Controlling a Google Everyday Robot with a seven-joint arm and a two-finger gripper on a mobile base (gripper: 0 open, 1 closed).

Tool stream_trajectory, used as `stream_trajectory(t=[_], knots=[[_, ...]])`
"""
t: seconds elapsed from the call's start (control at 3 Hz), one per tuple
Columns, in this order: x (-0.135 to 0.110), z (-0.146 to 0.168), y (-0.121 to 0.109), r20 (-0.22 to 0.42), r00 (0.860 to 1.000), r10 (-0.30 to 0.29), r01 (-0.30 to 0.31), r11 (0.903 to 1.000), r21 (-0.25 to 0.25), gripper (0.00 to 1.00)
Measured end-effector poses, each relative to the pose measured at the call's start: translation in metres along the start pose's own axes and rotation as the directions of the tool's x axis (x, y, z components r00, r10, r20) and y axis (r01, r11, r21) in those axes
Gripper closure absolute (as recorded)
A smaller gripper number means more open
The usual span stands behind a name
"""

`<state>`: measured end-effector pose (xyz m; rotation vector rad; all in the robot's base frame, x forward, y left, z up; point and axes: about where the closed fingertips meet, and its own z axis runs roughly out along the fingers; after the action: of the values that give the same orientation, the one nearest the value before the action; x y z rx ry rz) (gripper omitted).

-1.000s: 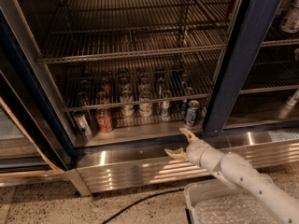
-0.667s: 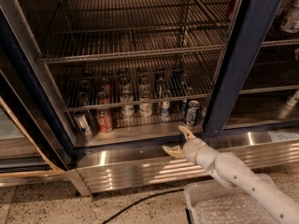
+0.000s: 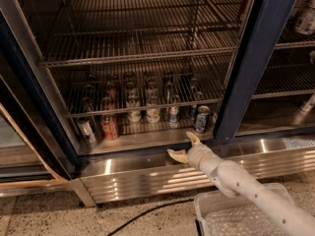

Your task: Pick redbull can from bottom shelf of fridge

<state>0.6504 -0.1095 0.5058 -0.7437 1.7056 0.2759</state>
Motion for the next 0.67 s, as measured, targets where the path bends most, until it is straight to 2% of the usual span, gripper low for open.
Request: stream_trajectory(t=[0.33, 0.67], knots=[[-0.0002, 0.0003, -0.0001, 0.000, 1.000, 0.000, 0.000, 1.0000, 0.001, 0.36], [-0.0031, 0.0049, -0.0019, 0.008, 1.000, 0.002, -0.002, 1.0000, 0.009, 0.36]])
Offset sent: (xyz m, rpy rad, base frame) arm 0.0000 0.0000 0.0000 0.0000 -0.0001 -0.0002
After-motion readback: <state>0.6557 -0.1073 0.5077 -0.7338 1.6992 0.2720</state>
